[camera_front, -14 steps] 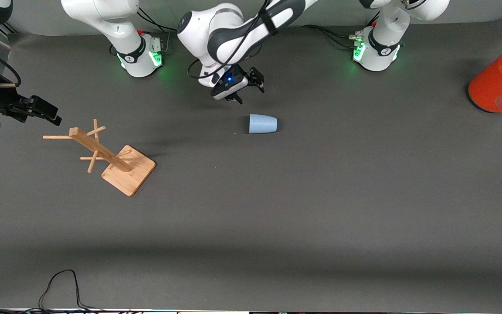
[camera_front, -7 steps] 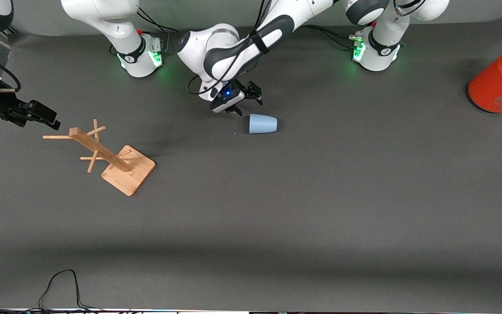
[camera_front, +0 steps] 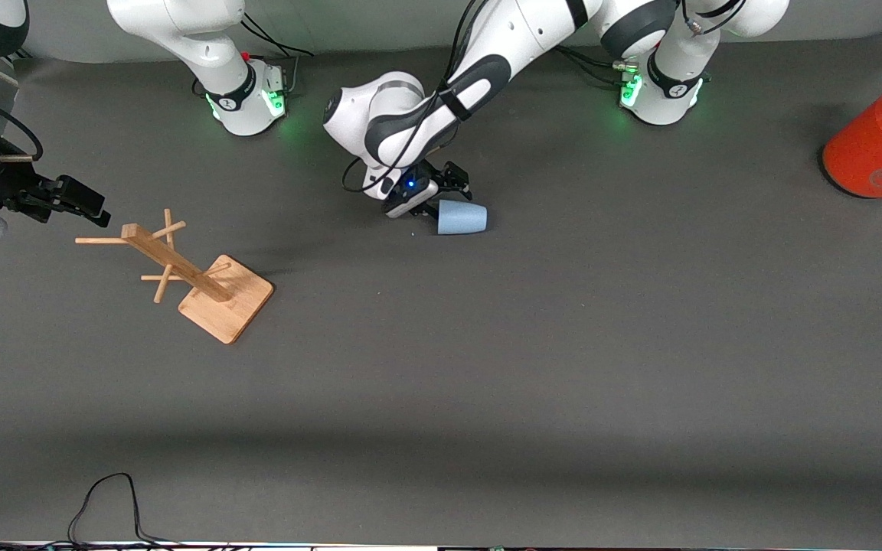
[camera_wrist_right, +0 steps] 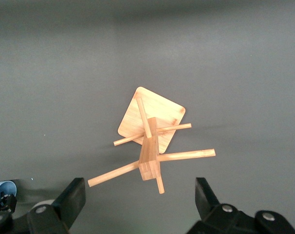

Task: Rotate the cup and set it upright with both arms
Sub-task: 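Lower the left gripper to the open rim of the lying cup, then grip the cup rim with the left gripper and tip it upright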

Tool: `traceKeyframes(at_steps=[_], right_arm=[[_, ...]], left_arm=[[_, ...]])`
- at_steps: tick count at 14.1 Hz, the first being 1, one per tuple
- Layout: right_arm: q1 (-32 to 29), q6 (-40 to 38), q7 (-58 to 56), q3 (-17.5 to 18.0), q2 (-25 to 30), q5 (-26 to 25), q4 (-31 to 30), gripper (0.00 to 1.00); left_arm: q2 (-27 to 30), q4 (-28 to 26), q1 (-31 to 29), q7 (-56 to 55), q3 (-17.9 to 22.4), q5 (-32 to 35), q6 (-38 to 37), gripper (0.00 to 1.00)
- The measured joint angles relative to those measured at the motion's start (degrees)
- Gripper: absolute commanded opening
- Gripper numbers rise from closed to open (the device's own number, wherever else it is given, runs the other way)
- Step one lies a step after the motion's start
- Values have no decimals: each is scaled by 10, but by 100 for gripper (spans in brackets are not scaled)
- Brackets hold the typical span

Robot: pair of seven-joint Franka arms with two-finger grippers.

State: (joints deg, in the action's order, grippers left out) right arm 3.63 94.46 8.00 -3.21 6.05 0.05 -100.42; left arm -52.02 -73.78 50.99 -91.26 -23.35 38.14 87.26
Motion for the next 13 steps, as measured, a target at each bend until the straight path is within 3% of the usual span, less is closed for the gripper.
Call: traceKeyframes(at_steps=[4, 7, 11, 13], right_arm=[[1, 1, 0, 2, 0, 0, 2, 100], [2, 1, 0, 17, 0, 0, 4, 100], [3, 2, 1, 26, -5, 0, 8, 100], [3, 2, 1, 26, -6, 0, 9, 100]], left_arm=[[-11, 0, 1, 0, 13, 3, 0, 99], [-12, 2, 2, 0, 13, 4, 0, 90], [-11, 11, 3, 0, 13, 4, 0, 50], [-11, 21, 3, 0, 13, 4, 0, 39]])
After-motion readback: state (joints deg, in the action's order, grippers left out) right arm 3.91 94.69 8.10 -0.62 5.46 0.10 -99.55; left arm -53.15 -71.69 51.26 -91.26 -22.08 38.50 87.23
